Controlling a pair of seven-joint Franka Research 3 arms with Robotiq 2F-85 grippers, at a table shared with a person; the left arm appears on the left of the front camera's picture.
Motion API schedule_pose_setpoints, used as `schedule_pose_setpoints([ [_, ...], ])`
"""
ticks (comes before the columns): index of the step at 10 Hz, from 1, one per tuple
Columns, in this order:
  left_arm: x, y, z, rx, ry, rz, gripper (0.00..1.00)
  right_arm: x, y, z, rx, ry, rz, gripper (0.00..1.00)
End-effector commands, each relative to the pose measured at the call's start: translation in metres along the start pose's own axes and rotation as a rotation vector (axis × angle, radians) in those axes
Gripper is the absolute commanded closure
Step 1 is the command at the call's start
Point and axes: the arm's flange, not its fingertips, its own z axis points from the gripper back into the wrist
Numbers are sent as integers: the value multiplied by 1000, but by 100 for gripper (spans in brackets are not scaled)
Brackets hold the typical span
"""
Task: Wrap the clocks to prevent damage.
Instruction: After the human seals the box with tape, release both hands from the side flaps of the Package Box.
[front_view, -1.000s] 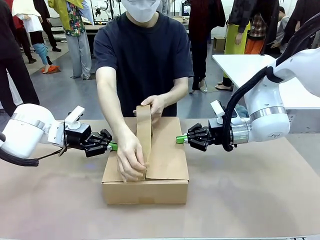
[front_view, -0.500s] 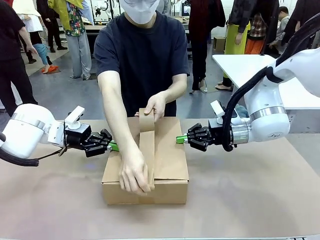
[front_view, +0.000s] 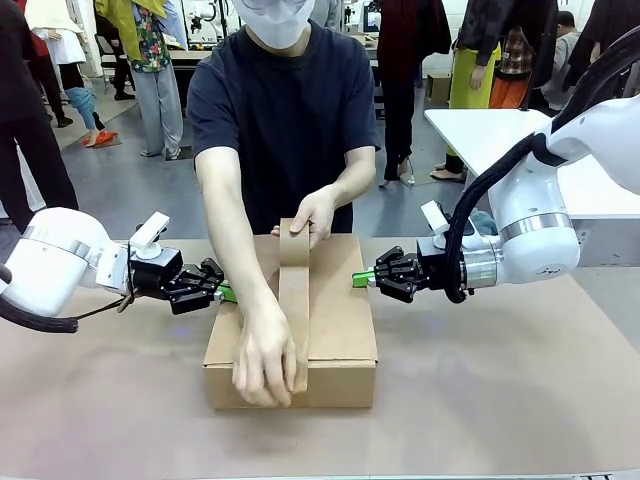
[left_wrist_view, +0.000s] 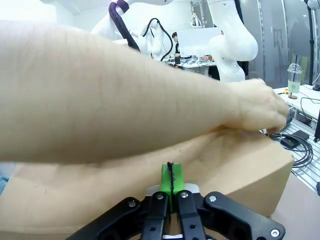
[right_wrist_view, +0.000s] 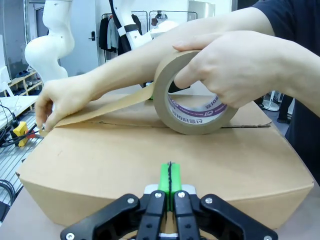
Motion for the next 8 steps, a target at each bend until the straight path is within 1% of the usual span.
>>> schedule_pose_setpoints([
  [1,-2,1,0,-3,5,-7,100,-3,1,-1,-11,0,-10,99],
  [8,-2,1,0,-3,5,-7,100,-3,1,-1,-11,0,-10,99],
])
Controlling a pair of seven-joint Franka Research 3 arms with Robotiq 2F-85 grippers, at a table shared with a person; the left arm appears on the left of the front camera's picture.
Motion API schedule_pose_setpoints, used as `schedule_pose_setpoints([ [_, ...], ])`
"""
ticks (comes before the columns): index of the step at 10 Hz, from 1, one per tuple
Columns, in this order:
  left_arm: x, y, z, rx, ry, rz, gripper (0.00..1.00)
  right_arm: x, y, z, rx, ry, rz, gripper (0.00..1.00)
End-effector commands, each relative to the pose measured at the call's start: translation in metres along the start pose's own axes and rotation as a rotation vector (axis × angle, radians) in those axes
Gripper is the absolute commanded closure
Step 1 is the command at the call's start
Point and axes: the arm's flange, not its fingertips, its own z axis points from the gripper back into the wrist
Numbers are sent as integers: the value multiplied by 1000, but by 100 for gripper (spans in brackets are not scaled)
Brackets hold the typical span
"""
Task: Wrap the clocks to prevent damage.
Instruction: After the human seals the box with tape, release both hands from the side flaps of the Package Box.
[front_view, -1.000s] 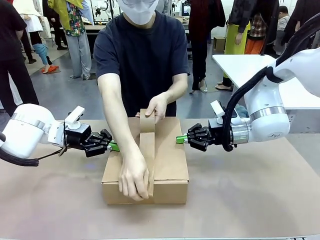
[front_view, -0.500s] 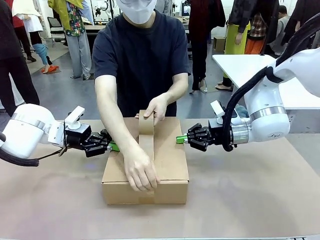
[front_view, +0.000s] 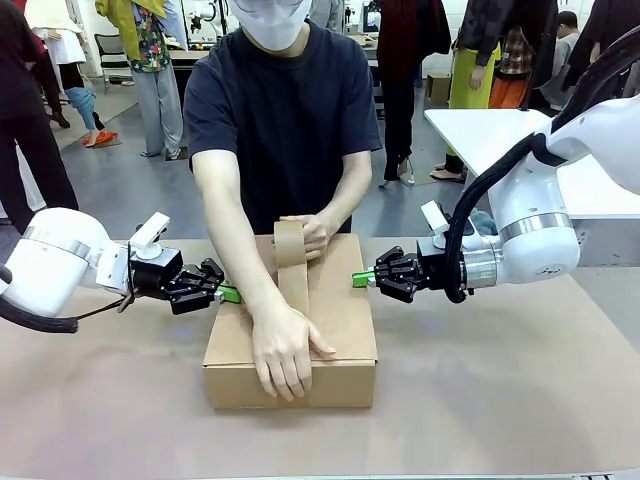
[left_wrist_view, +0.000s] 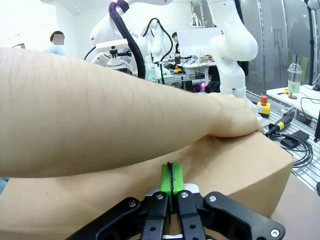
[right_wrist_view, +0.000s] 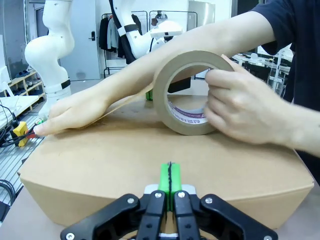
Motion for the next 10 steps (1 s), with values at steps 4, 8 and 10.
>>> schedule_pose_setpoints([
  [4,-1,1,0,-3,5,-8,100,-3,1,-1,-11,0,-10,99],
  [8,-1,1,0,-3,5,-8,100,-3,1,-1,-11,0,-10,99],
  [10,-1,1,0,-3,5,-8,100,-3,1,-1,-11,0,-10,99],
])
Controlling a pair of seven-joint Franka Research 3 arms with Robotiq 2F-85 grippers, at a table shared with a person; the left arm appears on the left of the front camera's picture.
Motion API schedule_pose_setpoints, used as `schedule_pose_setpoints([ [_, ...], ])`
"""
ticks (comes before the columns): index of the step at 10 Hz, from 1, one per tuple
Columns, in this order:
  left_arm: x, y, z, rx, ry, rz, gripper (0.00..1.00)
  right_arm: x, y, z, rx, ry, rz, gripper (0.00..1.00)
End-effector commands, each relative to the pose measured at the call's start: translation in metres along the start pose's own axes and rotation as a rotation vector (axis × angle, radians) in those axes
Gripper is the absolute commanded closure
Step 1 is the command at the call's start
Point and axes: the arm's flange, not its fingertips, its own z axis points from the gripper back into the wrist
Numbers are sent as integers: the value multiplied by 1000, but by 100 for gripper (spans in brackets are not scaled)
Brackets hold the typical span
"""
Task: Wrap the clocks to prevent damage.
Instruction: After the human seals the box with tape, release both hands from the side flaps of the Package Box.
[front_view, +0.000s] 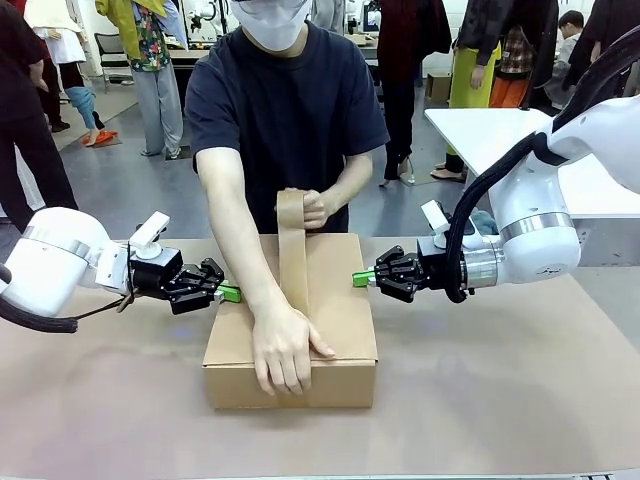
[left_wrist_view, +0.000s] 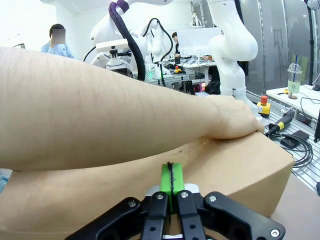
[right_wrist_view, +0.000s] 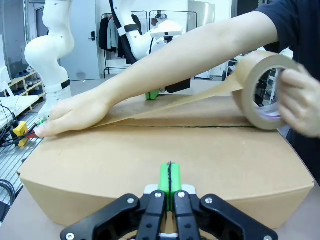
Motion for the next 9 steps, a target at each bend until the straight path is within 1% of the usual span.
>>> schedule_pose_setpoints([
  [1,-1,1,0,-3,5,-8,100,-2,1,-1,-11,0,-10,99],
  [9,-1,1,0,-3,5,-8,100,-2,1,-1,-11,0,-10,99],
])
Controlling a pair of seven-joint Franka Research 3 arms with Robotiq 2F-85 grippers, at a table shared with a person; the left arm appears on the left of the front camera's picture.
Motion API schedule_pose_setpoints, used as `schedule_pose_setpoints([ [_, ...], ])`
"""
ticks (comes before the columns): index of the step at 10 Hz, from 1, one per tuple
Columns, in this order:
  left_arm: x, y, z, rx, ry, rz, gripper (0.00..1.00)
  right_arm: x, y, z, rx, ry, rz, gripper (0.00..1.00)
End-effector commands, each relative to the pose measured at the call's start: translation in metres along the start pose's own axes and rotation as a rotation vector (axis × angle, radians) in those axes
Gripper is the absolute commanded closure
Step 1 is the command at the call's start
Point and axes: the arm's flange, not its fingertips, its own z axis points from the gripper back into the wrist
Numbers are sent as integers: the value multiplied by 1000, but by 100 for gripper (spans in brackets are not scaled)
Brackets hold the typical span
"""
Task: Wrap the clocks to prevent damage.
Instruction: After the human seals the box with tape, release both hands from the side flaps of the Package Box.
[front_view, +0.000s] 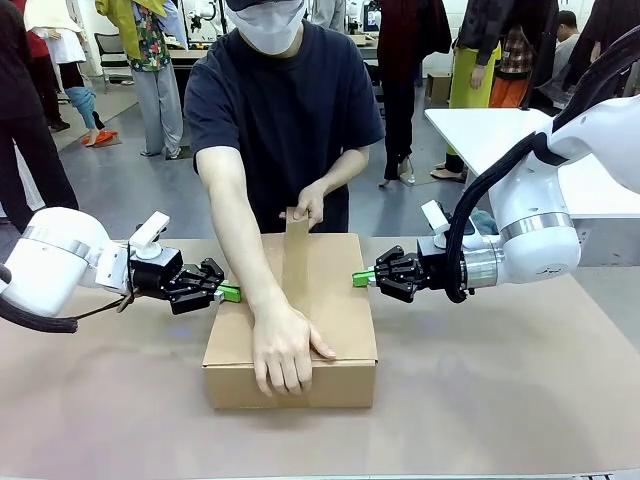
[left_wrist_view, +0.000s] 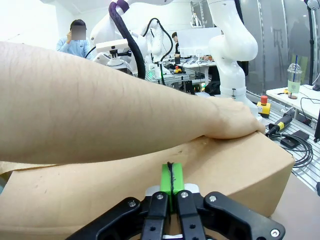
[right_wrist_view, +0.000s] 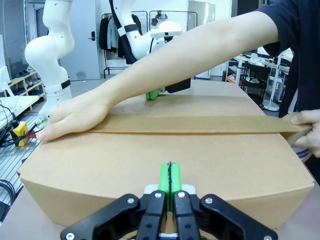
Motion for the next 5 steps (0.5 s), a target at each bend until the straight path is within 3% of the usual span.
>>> schedule_pose_setpoints([
  [1,-1,1,0,-3,5,-8,100,-2,1,-1,-11,0,-10,99],
  [5,-1,1,0,-3,5,-8,100,-2,1,-1,-11,0,-10,99],
])
